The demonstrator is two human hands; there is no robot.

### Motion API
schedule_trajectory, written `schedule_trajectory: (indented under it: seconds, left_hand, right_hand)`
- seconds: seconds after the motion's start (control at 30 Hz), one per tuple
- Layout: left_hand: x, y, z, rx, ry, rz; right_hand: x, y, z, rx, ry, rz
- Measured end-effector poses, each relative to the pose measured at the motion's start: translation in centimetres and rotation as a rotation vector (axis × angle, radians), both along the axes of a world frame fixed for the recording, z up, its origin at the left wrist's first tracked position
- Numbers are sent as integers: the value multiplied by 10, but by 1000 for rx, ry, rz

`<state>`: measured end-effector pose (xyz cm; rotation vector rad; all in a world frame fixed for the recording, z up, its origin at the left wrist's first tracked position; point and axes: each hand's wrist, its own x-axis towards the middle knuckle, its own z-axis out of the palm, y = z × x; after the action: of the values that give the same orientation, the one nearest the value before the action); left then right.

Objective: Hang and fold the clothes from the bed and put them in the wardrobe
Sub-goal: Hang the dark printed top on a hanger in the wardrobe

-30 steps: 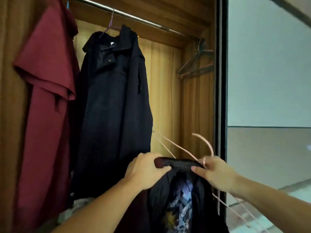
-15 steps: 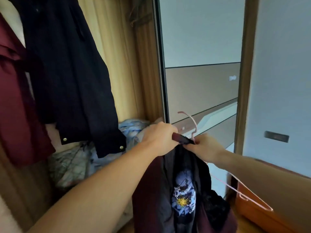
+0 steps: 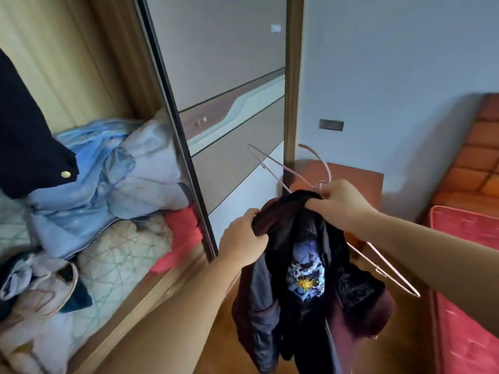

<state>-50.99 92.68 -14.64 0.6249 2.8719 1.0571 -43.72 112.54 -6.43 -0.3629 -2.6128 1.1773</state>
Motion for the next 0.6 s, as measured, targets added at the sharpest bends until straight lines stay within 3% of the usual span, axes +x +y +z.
schedule_trajectory:
  seconds: [0.13, 0.23, 0.47, 0.6]
  left_hand:
    - [20, 46, 31, 122, -158, 23]
    - [35, 95, 52, 145, -178, 61]
    - [72, 147, 65, -14, -93, 137]
    - [79, 145, 86, -10, -58, 182]
  right_hand:
    - [44, 55, -26, -126, -71, -43]
    - [83, 78, -52, -69, -132, -6]
    - [159, 115, -72, -442, 118, -180]
    - [187, 146, -82, -671, 164, -109]
